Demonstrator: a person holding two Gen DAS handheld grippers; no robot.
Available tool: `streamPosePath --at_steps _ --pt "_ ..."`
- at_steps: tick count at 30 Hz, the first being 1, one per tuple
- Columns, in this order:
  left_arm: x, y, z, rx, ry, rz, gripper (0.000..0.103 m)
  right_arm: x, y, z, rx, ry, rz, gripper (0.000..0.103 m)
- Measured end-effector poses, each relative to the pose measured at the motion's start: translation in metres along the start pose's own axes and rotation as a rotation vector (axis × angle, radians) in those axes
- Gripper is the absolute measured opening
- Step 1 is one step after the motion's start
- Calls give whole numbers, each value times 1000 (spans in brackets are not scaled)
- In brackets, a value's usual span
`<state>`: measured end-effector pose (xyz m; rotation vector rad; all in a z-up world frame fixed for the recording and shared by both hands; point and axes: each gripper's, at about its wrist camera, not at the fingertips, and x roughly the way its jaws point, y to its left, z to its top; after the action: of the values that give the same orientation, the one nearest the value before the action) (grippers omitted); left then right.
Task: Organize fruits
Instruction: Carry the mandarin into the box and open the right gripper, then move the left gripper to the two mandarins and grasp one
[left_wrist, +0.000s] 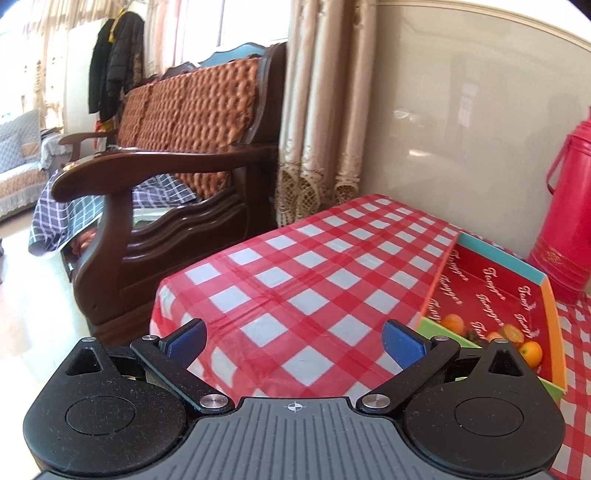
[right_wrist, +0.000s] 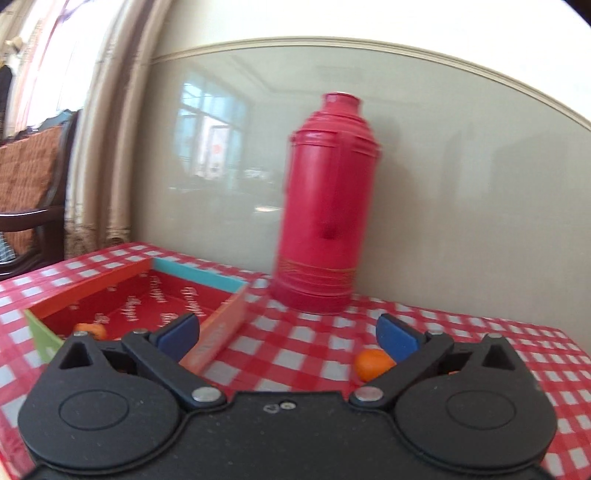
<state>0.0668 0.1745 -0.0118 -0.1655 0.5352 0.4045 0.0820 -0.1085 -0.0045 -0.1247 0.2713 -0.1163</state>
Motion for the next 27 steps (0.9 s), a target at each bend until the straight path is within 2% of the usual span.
streamPosePath --at_steps 5,10,19,27 --pt "-8 -38 -2 104 -14 -58 100 2 -36 -6 69 42 -163 97" --pt "-16 -83 -7 204 -3 -154 100 -1 -76 -17 158 86 -287 97" --pt "-44 -178 -17 396 -57 -349 100 -14 -124 -35 208 118 -416 97" --pt "-40 -252 -28 489 -44 -440 100 -22 -161 -51 268 152 -537 97"
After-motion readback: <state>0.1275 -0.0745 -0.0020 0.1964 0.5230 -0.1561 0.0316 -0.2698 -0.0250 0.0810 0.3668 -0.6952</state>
